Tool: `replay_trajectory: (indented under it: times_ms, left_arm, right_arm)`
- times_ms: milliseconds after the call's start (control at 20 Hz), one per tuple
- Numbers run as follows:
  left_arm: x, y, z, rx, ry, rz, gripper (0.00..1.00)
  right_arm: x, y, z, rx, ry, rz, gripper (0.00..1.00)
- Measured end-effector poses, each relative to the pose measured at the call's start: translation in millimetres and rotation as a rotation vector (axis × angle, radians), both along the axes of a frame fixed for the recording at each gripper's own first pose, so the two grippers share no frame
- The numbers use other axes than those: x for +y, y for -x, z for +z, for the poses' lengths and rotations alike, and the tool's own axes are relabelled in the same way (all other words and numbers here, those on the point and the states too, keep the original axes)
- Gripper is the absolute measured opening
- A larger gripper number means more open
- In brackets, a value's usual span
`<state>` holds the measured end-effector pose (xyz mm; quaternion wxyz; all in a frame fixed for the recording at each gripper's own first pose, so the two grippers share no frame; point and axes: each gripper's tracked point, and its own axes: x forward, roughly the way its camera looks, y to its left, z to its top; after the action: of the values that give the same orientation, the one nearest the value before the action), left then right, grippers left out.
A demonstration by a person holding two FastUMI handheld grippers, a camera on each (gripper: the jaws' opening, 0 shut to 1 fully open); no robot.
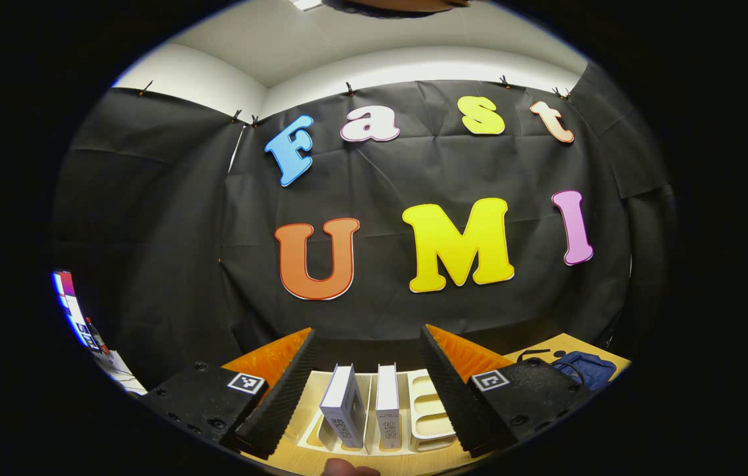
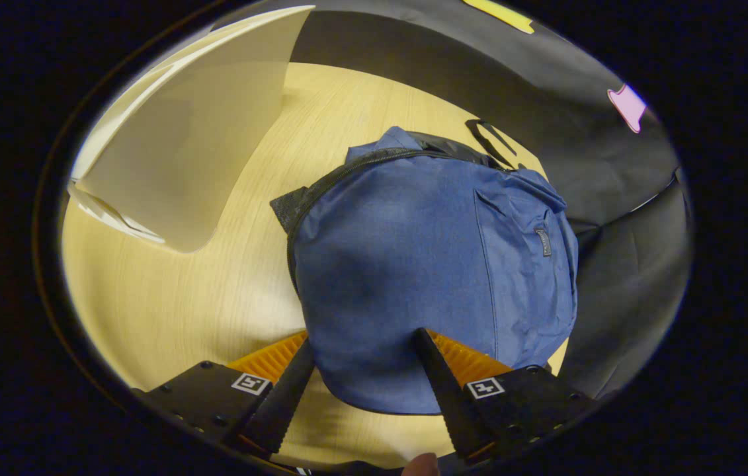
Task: Open the schoolbag, grab two books from the bookshelf and put them into the schoolbag.
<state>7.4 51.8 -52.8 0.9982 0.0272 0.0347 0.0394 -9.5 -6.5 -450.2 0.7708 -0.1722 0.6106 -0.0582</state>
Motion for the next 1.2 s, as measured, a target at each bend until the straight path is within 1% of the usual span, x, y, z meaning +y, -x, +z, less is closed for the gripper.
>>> replay_trajectory:
  times_ms: [50, 100, 150, 200, 250, 300, 400, 450, 500, 550, 650, 700, 750, 900, 1200]
  left_arm:
    - [-0.8, -0.8, -0.1, 0.001, 0.000, -0.002, 0.97]
    - [-2.1, -1.7, -0.8, 0.001, -0.001, -0.006, 0.97]
    - [-3.7, -2.1, -0.5, 0.002, -0.002, -0.011, 0.97]
    - [-4.2, -2.4, 0.6, 0.000, -0.001, -0.014, 0.97]
    - [-4.9, -2.7, 0.6, 0.001, 0.000, -0.017, 0.97]
    - [-5.3, -3.3, -1.0, 0.003, 0.000, -0.018, 0.97]
    - [-6.6, -2.4, -1.4, 0.004, 0.004, -0.022, 0.97]
    - [-7.5, -3.3, -0.5, 0.004, 0.006, -0.024, 0.97]
    - [-8.0, -3.6, 0.2, 0.002, 0.008, -0.026, 0.97]
    - [-8.5, -2.9, 0.0, 0.001, 0.011, -0.027, 0.97]
    - [-9.3, -3.0, -2.7, 0.009, 0.016, -0.029, 0.97]
    - [-9.9, -2.4, -3.9, 0.013, 0.021, -0.030, 0.97]
    - [-11.2, -2.2, -4.7, 0.017, 0.025, -0.032, 0.97]
    - [-14.0, -2.3, -6.9, 0.027, 0.038, -0.041, 0.97]
    - [-26.8, -4.7, -11.3, 0.047, 0.054, -0.066, 0.97]
  right_arm:
    - [1.1, 1.7, 0.2, 0.010, -0.003, 0.002, 0.90]
    - [3.0, 4.1, 1.3, 0.015, -0.010, 0.003, 0.92]
    - [4.7, 2.7, 1.7, 0.015, -0.016, 0.002, 0.82]
    - [8.0, 3.3, 2.2, 0.016, -0.025, 0.005, 0.80]
    - [9.7, 3.7, 4.0, 0.016, -0.036, 0.004, 0.69]
    - [11.8, 5.1, 7.3, 0.015, -0.045, 0.003, 0.62]
    - [13.5, 6.2, 14.5, 0.016, -0.066, -0.006, 0.39]
    - [13.4, 5.4, 16.4, 0.010, -0.077, -0.016, 0.22]
    - [13.3, 5.4, 16.1, 0.016, -0.091, -0.017, 0.16]
    - [9.4, 6.1, 18.0, 0.020, -0.097, -0.023, 0.16]
    - [11.3, 6.1, 19.5, 0.022, -0.137, -0.036, 0.03]
    - [10.4, 6.6, 21.7, 0.024, -0.155, -0.041, 0.03]
    - [11.0, 5.6, 24.5, 0.020, -0.178, -0.051, 0.00]
    - [10.1, 3.6, 39.7, 0.014, -0.239, -0.059, 0.00]
    - [-2.8, -1.2, 90.0, -0.027, -0.291, -0.033, 0.00]
